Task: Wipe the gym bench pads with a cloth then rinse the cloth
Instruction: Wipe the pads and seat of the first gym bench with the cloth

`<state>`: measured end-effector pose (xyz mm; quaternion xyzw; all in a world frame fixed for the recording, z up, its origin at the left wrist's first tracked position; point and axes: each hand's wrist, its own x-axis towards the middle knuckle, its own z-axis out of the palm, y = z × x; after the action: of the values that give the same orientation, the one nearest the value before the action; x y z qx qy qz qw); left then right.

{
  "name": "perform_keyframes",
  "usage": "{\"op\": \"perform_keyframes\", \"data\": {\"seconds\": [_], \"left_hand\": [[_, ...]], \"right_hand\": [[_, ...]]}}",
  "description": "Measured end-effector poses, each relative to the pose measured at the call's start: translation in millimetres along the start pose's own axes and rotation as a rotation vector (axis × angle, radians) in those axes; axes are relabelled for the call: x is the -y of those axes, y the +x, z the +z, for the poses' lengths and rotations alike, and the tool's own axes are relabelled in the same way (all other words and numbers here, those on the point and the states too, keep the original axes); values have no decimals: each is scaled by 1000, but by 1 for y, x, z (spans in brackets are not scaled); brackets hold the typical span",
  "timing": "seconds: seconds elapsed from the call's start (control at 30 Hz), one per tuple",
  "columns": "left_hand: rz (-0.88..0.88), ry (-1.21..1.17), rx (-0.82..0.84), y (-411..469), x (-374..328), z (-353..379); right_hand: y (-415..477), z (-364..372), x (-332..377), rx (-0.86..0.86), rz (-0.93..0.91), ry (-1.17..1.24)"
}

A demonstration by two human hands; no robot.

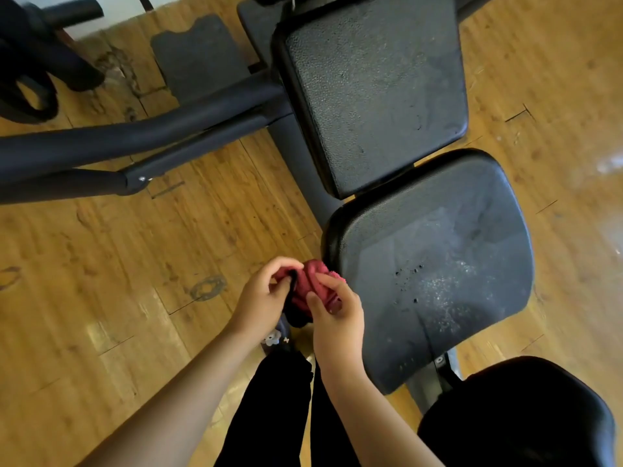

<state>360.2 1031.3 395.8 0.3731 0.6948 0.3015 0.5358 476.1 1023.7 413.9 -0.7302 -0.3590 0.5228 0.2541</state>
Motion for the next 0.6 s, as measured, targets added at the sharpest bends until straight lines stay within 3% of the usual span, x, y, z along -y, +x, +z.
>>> {"op": "perform_keyframes", "data": {"seconds": [0.3,0.47,0.6], "left_hand": [[-69,-164,-5,37,-34,-10],[6,159,-57,54,-41,13],[45,281,-135,52,-42,24]], "right_hand": [[4,26,5,101,605,1035],[14,25,10,-39,759,1476],[21,14,5,-17,784,1545]]}}
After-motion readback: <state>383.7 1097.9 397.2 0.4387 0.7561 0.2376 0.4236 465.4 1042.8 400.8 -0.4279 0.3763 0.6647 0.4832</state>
